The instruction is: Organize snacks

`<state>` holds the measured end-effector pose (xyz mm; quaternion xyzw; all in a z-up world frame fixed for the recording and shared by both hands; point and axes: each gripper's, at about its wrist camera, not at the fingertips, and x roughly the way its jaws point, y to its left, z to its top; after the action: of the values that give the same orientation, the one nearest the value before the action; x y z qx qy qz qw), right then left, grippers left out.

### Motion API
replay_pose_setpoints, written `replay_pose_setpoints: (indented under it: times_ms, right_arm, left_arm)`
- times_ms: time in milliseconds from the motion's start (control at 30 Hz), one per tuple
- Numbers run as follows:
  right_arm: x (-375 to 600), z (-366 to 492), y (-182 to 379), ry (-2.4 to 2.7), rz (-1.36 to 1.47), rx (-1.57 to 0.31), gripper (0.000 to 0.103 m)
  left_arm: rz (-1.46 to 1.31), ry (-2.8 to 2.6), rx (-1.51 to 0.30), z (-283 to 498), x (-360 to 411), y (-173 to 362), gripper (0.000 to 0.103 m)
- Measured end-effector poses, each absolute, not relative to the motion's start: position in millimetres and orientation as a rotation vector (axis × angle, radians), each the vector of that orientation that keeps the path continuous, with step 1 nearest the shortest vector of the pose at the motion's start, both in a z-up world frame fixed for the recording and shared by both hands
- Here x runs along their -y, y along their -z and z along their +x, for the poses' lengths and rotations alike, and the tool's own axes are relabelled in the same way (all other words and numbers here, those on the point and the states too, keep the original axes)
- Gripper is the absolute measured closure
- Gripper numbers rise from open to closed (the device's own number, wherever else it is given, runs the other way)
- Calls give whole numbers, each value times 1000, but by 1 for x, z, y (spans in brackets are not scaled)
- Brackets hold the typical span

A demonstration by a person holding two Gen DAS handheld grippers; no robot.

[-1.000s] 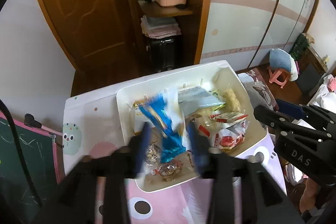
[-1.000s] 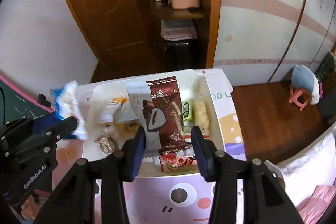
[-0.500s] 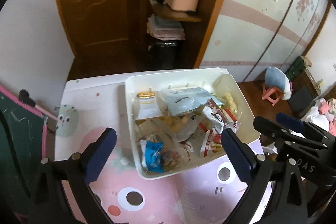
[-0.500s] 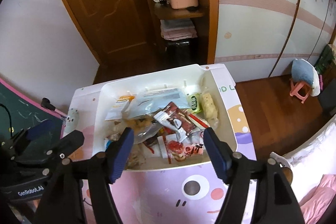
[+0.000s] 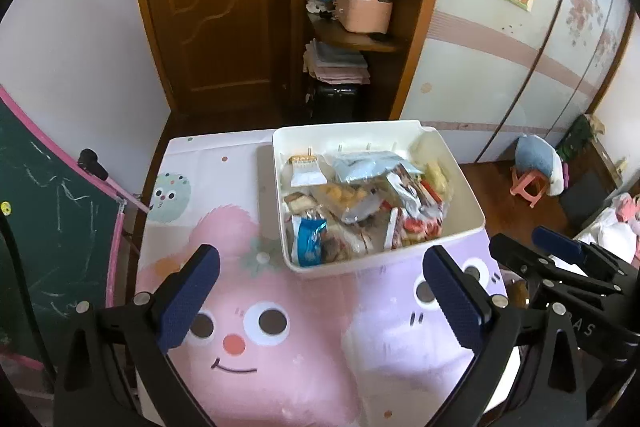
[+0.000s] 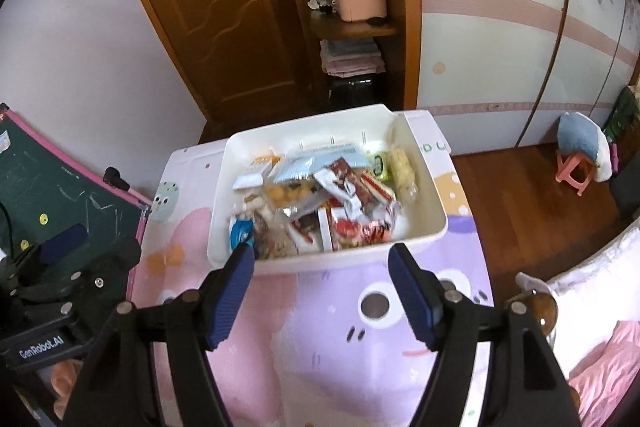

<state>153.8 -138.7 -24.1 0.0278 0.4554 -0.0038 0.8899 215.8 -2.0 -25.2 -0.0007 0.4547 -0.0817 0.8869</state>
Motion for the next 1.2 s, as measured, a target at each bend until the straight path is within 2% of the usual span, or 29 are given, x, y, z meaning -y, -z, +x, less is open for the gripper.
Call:
replay_pose_setpoints:
  times_ms: [533,1200]
  right_arm:
    - [137,44,-15,-46,27,-935,33]
    - [138,0,-37,12,40,-848,33]
  left_arm:
    - [37,202,-927,108,10,-15,2]
    - [-32,116,-981,76,12,-16,2]
